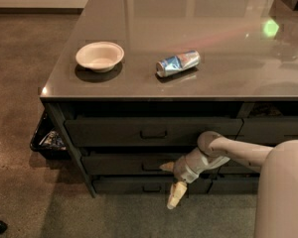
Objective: Close middle drawer
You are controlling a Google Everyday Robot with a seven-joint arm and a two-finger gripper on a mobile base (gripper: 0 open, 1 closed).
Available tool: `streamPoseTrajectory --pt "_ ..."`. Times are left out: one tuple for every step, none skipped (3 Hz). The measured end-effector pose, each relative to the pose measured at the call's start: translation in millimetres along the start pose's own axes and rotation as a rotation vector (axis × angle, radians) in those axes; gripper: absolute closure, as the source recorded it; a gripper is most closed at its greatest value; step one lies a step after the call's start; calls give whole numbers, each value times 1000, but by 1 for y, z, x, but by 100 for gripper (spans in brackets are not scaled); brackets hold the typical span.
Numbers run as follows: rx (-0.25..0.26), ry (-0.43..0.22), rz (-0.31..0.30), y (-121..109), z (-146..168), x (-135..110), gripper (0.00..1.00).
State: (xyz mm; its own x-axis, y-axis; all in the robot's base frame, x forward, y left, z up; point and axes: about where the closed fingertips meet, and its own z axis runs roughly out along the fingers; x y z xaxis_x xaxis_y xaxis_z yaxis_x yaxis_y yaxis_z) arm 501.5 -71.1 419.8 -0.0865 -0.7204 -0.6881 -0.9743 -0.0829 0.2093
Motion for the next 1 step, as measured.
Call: streamPoseTrajectory --pt "1 0 -1 0 0 0 0"
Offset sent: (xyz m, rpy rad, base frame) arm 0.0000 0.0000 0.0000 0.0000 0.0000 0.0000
